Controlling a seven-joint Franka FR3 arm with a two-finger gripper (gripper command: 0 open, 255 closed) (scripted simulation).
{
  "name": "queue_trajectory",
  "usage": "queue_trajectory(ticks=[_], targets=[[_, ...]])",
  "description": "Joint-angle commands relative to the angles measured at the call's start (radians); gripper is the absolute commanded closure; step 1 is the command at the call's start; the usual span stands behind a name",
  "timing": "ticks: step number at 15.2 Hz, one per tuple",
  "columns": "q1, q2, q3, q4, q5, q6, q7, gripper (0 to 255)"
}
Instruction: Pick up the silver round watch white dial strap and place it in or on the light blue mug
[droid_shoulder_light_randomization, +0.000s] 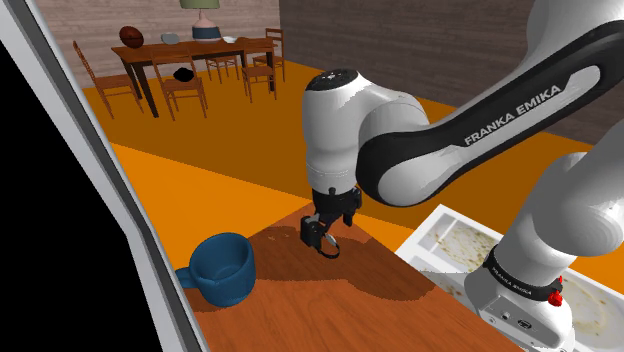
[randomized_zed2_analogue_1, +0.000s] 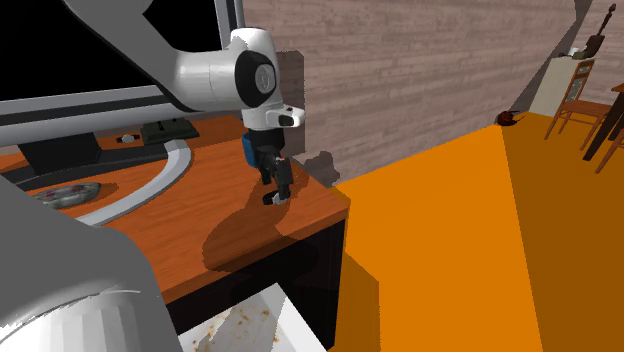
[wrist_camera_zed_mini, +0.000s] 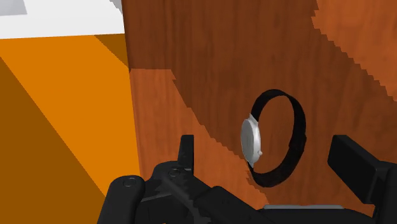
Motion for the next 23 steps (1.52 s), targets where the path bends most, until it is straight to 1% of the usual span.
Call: queue_trajectory(ticks=[1, 4, 5, 14, 23], targets=[[0.0, 0.001, 0.0, -0.001, 0.0, 0.002, 0.0, 0], [0.0, 0.001, 0.0, -0.001, 0.0, 0.002, 0.0, 0], [0.0, 0.001, 0.0, -0.001, 0.0, 0.002, 0.0, 255], [0.0, 0.001, 0.0, -0.001, 0.0, 0.002, 0.0, 255], [0.019, -0.083, -0.041, 0.063, 0.035, -0.136, -0.041, 255]])
